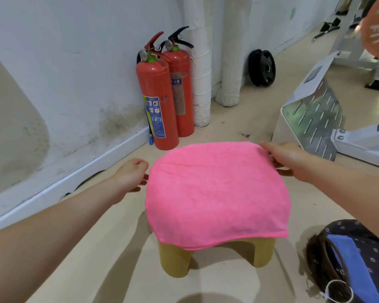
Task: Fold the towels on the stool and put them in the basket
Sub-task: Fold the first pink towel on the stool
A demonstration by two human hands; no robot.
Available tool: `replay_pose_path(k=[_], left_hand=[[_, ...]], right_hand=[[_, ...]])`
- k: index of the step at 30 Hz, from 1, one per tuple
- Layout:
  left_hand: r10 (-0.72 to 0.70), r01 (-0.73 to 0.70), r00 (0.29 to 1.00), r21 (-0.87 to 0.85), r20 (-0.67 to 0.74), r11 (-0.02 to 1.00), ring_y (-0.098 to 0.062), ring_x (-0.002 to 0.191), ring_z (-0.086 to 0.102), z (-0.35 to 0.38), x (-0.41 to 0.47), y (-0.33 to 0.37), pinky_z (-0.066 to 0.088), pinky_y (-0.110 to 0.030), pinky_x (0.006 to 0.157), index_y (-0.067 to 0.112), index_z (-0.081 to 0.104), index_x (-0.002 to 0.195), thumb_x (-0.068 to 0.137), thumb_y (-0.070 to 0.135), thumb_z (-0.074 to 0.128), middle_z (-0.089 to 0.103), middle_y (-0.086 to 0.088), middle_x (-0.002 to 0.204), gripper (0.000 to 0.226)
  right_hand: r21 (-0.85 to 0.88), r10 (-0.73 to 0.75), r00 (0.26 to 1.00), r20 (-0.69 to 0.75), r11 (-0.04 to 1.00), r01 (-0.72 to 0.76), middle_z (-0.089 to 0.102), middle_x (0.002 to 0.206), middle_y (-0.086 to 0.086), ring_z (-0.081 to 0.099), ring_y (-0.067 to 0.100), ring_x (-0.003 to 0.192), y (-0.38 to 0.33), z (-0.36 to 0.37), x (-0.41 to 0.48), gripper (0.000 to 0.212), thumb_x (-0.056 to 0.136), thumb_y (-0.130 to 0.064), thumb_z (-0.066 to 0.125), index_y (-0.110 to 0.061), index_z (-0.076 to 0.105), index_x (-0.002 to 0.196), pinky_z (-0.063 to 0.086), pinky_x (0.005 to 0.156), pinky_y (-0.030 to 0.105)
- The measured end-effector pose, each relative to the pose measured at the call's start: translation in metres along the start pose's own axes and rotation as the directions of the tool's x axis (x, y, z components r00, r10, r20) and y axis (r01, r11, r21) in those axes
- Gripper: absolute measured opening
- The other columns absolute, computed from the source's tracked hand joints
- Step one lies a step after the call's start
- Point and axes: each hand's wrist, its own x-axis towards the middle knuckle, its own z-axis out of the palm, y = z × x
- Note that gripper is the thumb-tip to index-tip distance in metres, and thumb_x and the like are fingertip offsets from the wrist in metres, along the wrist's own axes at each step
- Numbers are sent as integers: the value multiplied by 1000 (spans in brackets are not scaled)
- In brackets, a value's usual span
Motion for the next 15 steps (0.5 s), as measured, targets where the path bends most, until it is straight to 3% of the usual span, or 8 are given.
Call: replay_pose_path(k=[2,5,7,9,12,15], left_hand=[[-65,69,995,-42,74,997,-18,73,54,10,6,5,50,-33,79,16,58,111,99,35,35,60,-4,86,32],[-66,71,997,-148,33,987,-17,69,46,22,21,14,40,-25,62,18,59,94,99,30,39,52,-1,79,24],[-53,50,999,-251,-7,967,-15,60,40,26,31,19,34,-24,56,18,58,88,96,22,47,47,1,70,14],[-52,46,999,-379,-7,924,-13,57,39,26,40,21,34,-24,55,17,59,97,90,9,56,47,0,67,11],[-33,51,999,-539,42,841,-16,64,47,21,51,28,38,-27,57,20,56,113,84,-7,55,56,-5,75,39],[14,28,998,-642,60,767,-16,75,55,17,60,36,46,-28,62,21,58,115,86,-2,58,63,-4,91,37]], right_hand=[[26,12,1000,-6,1000,-12,55,81,-1,51,14,68,-8,12,8,28,91,-42,57,-15,57,98,38,59,24],[68,50,999,-4,996,-50,57,80,0,52,13,65,-18,20,22,28,85,-32,68,-13,58,103,39,52,24],[100,78,997,17,992,-79,59,77,3,54,15,62,-21,21,29,18,84,-20,70,-12,60,97,43,47,23],[146,70,997,39,986,-75,58,71,6,53,19,58,-23,20,37,10,84,-8,66,-13,58,80,45,44,23],[239,21,998,63,970,-36,53,67,5,49,18,59,-24,15,50,27,85,6,52,-16,52,69,44,47,21],[298,-1,993,122,954,-36,58,80,5,54,21,73,-31,13,56,17,85,0,53,-15,61,81,49,69,29]])
